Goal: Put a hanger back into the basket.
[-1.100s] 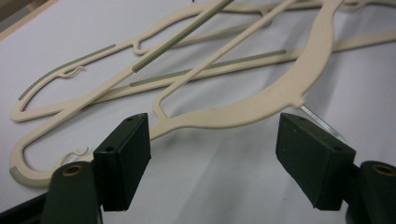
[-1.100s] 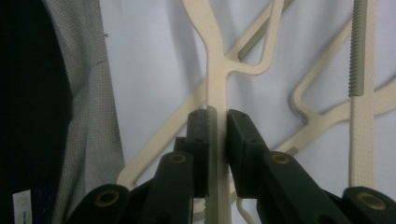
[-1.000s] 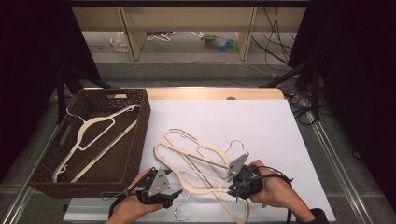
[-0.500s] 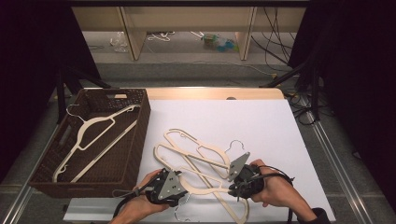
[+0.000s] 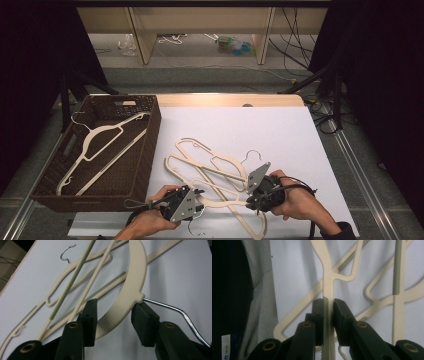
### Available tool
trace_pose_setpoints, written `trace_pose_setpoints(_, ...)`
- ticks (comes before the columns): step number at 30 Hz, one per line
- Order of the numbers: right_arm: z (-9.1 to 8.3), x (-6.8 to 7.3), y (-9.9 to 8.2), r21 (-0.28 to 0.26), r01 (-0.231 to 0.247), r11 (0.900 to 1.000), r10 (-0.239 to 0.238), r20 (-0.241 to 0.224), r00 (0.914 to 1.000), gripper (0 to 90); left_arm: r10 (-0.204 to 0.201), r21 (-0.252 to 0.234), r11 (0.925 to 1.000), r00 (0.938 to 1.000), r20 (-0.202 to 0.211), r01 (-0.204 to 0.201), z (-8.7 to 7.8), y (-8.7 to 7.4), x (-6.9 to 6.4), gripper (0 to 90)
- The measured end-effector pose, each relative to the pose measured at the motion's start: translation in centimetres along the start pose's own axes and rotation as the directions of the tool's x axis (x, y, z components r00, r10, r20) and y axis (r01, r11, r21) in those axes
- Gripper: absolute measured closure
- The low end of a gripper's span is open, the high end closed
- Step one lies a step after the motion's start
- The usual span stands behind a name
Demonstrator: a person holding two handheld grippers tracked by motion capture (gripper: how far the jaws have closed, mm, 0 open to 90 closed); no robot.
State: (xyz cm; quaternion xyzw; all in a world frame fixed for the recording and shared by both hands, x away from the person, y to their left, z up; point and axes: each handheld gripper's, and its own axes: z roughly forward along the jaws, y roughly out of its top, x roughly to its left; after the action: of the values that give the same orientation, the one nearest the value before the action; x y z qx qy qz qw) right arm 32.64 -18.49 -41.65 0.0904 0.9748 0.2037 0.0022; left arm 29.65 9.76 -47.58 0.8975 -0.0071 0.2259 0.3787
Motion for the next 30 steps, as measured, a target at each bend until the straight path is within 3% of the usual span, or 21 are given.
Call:
trace_pose_setpoints(2,0.0,0.0,0.0,-0.001,0.002,1.0000,-0.003,-0.004,1.0000,79.9,0.000,0.009,1.0000,0.9999,0.016,-0.001,0.0,0.1,0.0,60.6)
trace_pose_setpoints(5,-0.1,-0.1,-0.1,-0.009,0.004,1.0000,-0.004,-0.011,0.9999,79.9,0.043,0.013,0.9990,0.9991,0.006,-0.043,-0.1,0.3,0.1,62.1)
trace_pose_setpoints(10,-0.3,-0.3,-0.4,-0.026,0.009,0.9996,-0.009,-0.023,0.9997,80.0,0.082,0.011,0.9965,0.9960,0.036,-0.083,-0.4,1.0,0.4,67.3)
trace_pose_setpoints(16,-0.5,-0.7,-0.8,-0.043,0.007,0.9990,-0.008,-0.035,0.9994,80.2,0.134,-0.005,0.9910,0.9907,0.022,-0.134,-1.1,2.0,1.0,73.1)
trace_pose_setpoints(21,-0.7,-1.1,-1.1,-0.060,0.006,0.9982,-0.008,-0.033,0.9994,80.5,0.152,-0.030,0.9880,0.9883,0.013,-0.152,-1.3,2.7,1.8,77.0)
trace_pose_setpoints(25,-1.2,-1.6,-1.6,-0.088,-0.029,0.9957,0.027,-0.019,0.9995,78.9,0.190,-0.030,0.9815,0.9814,0.026,-0.189,-1.5,3.9,2.5,80.3)
trace_pose_setpoints(27,-1.4,-1.7,-1.7,-0.097,-0.047,0.9942,0.047,-0.004,0.9989,77.1,0.191,-0.033,0.9812,0.9812,0.027,-0.190,-1.4,4.1,2.6,81.7)
trace_pose_setpoints(28,-1.8,-1.8,-1.7,-0.106,-0.063,0.9924,0.065,0.014,0.9978,71.1,0.173,-0.041,0.9843,0.9846,0.027,-0.171,-1.5,4.5,3.1,82.0)
trace_pose_setpoints(29,-1.8,-1.8,-1.7,-0.106,-0.063,0.9924,0.065,0.014,0.9978,71.1,0.173,-0.041,0.9843,0.9846,0.027,-0.171,-1.5,4.5,3.1,82.7)
trace_pose_setpoints(30,-2.0,-1.9,-1.8,-0.124,-0.084,0.9888,0.088,0.026,0.9958,65.7,0.166,-0.040,0.9854,0.9857,0.026,-0.165,-1.5,4.7,3.3,82.7)
